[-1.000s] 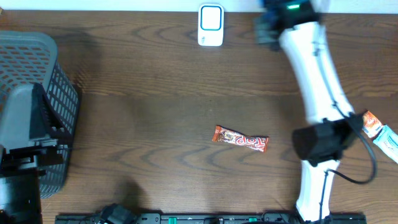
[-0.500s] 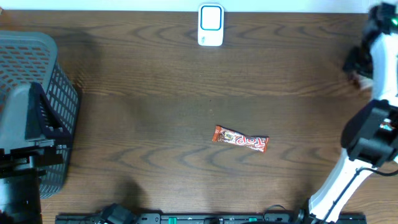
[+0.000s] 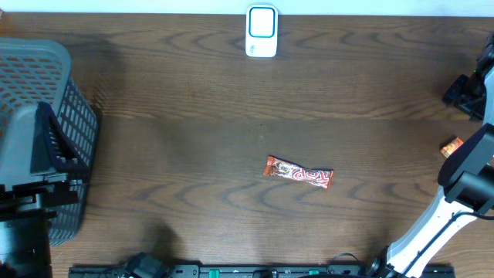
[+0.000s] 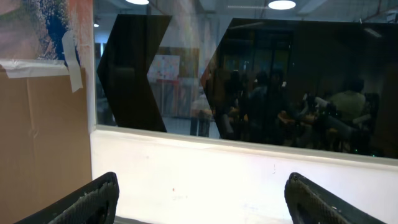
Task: Scan the item barcode
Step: 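Carry the jar right with the right gripper and drop it at the right edge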
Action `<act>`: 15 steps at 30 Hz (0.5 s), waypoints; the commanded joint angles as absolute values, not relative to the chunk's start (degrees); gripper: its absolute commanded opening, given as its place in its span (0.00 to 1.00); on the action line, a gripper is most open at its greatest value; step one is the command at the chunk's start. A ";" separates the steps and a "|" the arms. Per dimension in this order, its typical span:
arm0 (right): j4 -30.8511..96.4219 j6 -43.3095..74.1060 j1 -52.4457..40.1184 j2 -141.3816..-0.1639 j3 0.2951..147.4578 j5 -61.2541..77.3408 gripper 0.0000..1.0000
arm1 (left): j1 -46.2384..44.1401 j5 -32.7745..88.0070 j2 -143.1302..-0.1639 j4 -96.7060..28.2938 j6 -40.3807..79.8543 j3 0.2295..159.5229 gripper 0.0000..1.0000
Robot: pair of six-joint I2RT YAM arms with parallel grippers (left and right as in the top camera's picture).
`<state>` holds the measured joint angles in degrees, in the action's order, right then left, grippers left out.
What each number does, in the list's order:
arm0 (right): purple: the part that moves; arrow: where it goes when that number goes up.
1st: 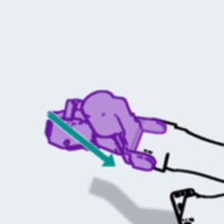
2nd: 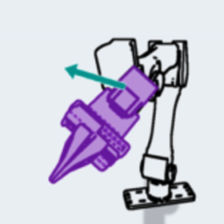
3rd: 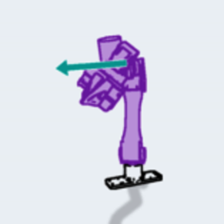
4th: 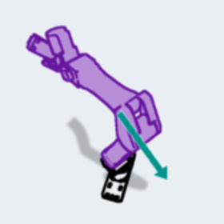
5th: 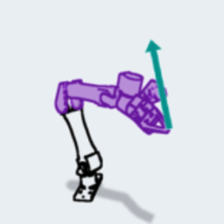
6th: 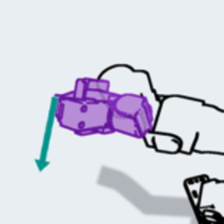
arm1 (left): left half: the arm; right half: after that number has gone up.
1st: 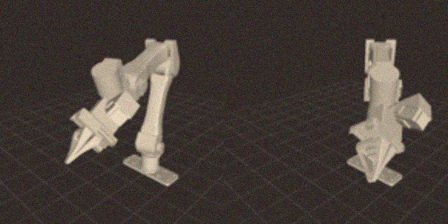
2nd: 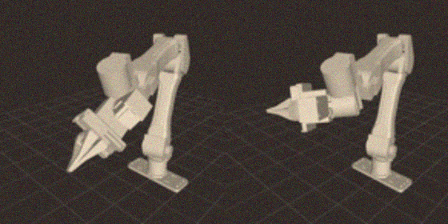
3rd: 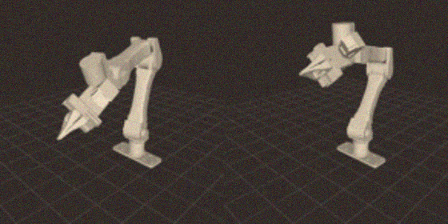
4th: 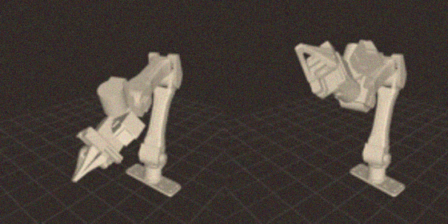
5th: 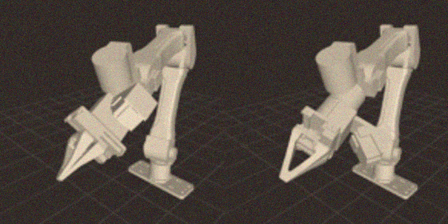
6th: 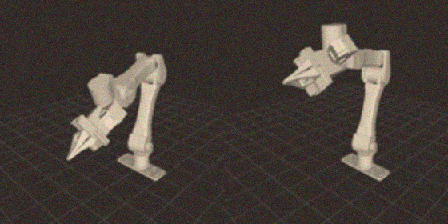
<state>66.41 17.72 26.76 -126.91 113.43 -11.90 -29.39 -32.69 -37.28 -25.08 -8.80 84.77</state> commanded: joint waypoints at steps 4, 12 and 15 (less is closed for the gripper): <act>65.58 22.90 26.76 -126.63 113.36 -11.73 0.66 | -29.15 -32.38 -37.12 -24.69 -8.23 84.60 0.86; 65.32 27.42 27.18 -126.63 113.36 -11.73 0.70 | -29.15 -32.38 -37.12 -24.69 -8.23 84.60 0.86; 65.47 27.44 27.20 -126.63 113.36 -11.62 0.72 | -29.15 -32.38 -37.12 -24.69 -8.23 84.60 0.86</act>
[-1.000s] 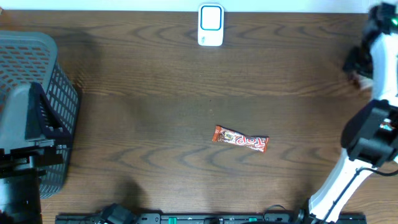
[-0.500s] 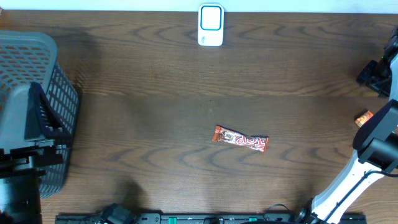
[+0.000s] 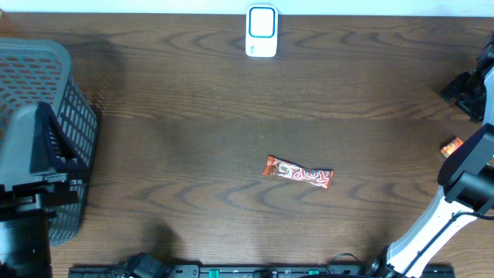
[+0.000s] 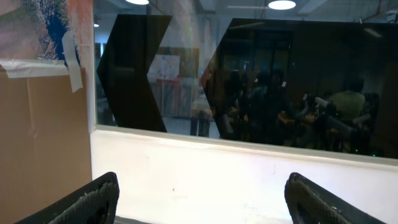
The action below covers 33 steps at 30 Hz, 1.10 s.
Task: Scan the item barcode
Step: 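Carry the jar right with the right gripper and drop it at the right edge, then move the right gripper back left over the orange candy bar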
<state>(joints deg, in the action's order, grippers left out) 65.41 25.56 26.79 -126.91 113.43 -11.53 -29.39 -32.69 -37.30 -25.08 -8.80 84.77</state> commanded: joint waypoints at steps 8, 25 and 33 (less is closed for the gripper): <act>69.08 24.29 25.34 -124.95 113.93 -7.68 0.90 | -29.15 -32.38 -37.12 -24.69 -8.23 84.60 0.86; 85.73 15.40 -2.09 -109.06 113.80 8.01 0.90 | -29.15 -32.38 -37.12 -24.71 -8.25 84.60 0.86; 82.48 9.19 -22.92 -109.10 104.86 6.31 0.94 | -29.15 -32.38 -37.12 -24.73 -8.25 84.60 0.86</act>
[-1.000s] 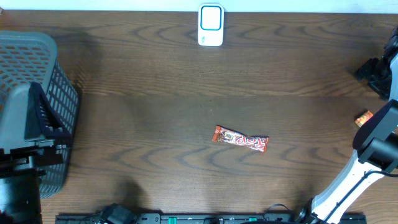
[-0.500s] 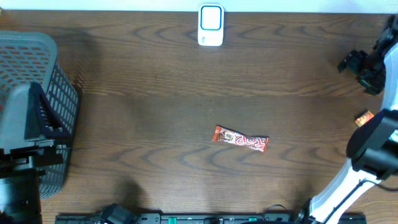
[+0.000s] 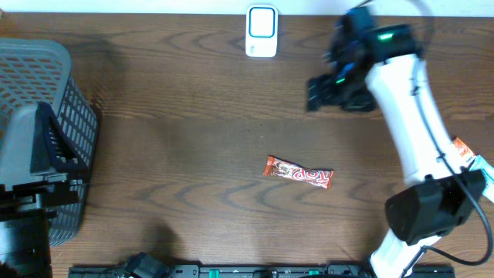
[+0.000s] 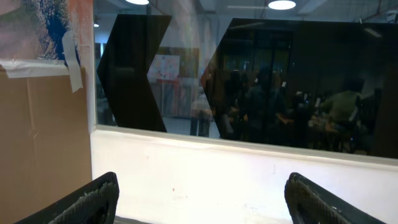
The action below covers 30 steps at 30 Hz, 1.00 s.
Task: Scan the item barcode
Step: 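Move the right gripper back left over the orange candy bar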
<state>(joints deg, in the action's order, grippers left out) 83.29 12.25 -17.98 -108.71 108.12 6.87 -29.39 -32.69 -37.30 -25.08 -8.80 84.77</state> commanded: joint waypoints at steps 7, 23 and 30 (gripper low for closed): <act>74.48 15.90 -36.64 -109.08 91.55 -5.89 0.95 | -29.17 -32.38 -37.12 -24.73 -8.25 84.60 0.86; 57.89 13.82 -47.62 -109.10 70.96 -23.29 0.92 | -29.15 -32.40 -37.12 -24.73 -8.25 84.60 0.86; 51.20 11.03 -47.55 -109.10 65.63 -22.02 0.75 | -29.15 -32.38 -37.12 -24.73 -8.25 84.60 0.86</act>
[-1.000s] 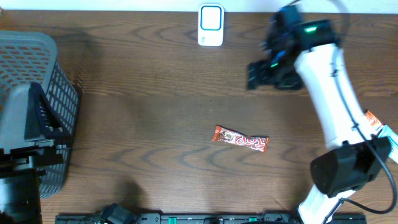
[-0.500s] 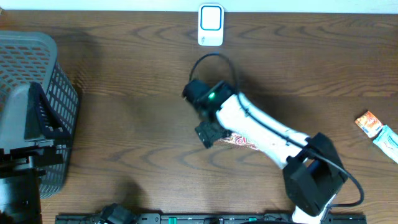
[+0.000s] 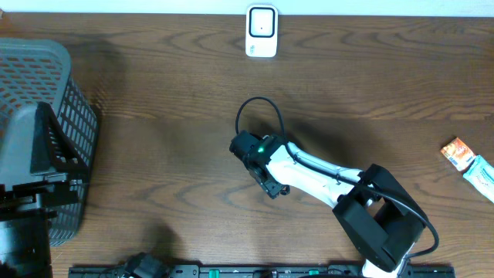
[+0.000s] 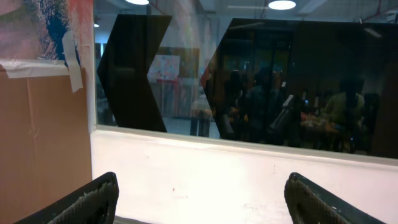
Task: Scan the item barcode
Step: 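Move the right gripper back left over the orange candy bar, then close the right gripper on the orange candy bar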
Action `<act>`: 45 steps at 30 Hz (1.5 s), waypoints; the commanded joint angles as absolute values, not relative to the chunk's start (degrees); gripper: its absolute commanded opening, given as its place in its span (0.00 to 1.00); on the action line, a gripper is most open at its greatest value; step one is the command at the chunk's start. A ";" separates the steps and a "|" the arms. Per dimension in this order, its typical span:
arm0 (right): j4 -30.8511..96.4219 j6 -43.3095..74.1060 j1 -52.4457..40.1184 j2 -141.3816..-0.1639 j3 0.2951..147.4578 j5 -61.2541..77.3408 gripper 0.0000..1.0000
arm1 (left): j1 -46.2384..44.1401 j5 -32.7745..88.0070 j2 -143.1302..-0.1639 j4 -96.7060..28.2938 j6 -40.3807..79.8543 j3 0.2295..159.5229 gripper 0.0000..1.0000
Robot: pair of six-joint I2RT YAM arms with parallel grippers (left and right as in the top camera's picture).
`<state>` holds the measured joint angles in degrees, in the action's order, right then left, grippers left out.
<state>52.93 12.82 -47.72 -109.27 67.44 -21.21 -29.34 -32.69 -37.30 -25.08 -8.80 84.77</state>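
Observation:
The candy bar is hidden in the overhead view; my right arm lies across the spot in the middle of the table. My right gripper (image 3: 272, 184) points down at the wood there, and its jaws cannot be made out. The white barcode scanner (image 3: 262, 31) stands at the far edge of the table. My left gripper (image 4: 200, 185) is open with nothing between its fingers (image 4: 99, 196), facing a white wall and a dark window, parked at the near left corner.
A grey mesh basket (image 3: 46, 108) stands at the left edge. An orange packet (image 3: 458, 152) and a pale packet (image 3: 482, 176) lie at the right edge. A black cable (image 3: 255, 116) loops up from the right wrist.
My right arm was high at the back right, near the scanner; now it is down over the table's middle, covering the candy bar. The left gripper has not moved.
The candy bar lay alone in the middle, with my right arm folded at the right edge. Then the arm stood raised at the back right. Now its gripper is down where the bar lay. The left gripper stayed open and still throughout.

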 commanded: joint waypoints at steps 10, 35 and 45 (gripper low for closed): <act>47.07 13.50 -45.87 -108.97 61.56 -22.39 0.01 | -29.15 -32.38 -37.12 -24.73 -8.25 84.60 0.86; 31.18 -31.09 -24.75 -105.14 68.47 65.89 0.99 | -29.15 -32.38 -37.12 -24.95 -8.25 84.60 0.86; 22.92 -16.34 -23.33 -105.10 68.16 59.66 0.99 | -29.15 -32.38 -37.12 -25.06 -8.25 84.60 0.86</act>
<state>25.04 -23.92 -23.66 -105.19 67.42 59.29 -29.34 -32.69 -37.30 -25.28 -8.80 84.77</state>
